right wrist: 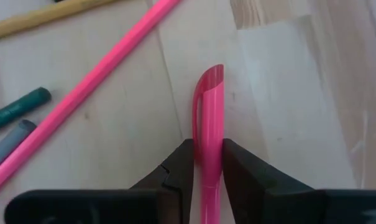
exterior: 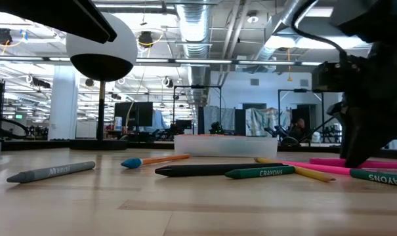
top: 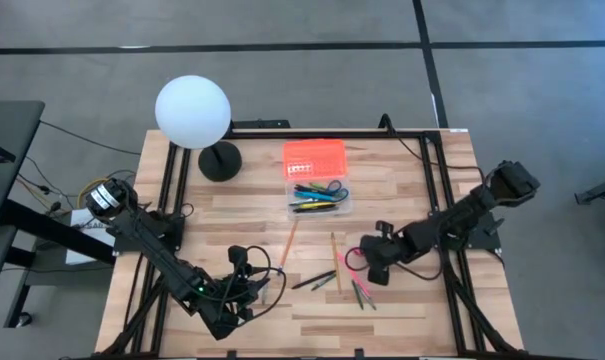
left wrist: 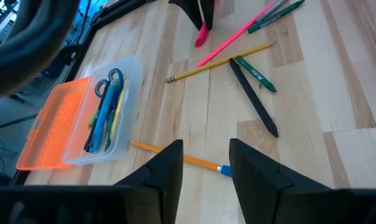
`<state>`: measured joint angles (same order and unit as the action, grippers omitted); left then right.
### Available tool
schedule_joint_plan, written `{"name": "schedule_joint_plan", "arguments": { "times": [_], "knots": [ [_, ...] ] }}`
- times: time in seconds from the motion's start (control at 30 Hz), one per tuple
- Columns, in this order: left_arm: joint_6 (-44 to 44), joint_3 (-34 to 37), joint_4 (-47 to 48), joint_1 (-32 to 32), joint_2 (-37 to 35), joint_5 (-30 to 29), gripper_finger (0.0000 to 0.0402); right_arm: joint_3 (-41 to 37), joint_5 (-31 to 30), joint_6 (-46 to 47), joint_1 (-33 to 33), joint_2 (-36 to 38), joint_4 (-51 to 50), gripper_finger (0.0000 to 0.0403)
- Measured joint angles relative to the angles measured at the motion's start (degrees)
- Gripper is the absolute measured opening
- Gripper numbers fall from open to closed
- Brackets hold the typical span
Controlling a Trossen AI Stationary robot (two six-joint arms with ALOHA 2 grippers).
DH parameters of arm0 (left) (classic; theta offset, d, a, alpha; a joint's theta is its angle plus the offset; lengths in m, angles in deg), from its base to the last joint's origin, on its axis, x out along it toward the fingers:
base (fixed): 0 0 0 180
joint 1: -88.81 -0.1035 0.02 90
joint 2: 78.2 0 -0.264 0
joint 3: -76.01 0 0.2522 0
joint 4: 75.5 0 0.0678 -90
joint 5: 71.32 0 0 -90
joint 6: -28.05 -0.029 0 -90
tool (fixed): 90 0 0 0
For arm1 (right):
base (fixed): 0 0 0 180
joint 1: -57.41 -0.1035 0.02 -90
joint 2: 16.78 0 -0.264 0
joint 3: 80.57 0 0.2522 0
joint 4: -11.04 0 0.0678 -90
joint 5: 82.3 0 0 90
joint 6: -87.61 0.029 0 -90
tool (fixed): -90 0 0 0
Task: Pick & place school supplies into a supply box
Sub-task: Put the pink pen into the orange supply box
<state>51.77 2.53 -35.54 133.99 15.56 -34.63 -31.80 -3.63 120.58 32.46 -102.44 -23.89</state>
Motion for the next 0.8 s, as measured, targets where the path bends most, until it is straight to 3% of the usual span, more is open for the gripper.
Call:
{"name": "schedule_joint_plan", "arguments": {
  "times": [0.27, 0.8],
  "knots": [
    [0.39, 0.0, 0.17, -0.02, 0.0, 0.1, 0.0126, 0.37, 6.67, 1.05, 3.85, -1.54, -1.27, 0.0072],
    [0.07, 0.0, 0.17, -0.02, 0.0, 0.22, 0.0126, 0.34, 7.63, 0.4, 4.82, -1.14, -1.92, 0.0083]
  ]
}}
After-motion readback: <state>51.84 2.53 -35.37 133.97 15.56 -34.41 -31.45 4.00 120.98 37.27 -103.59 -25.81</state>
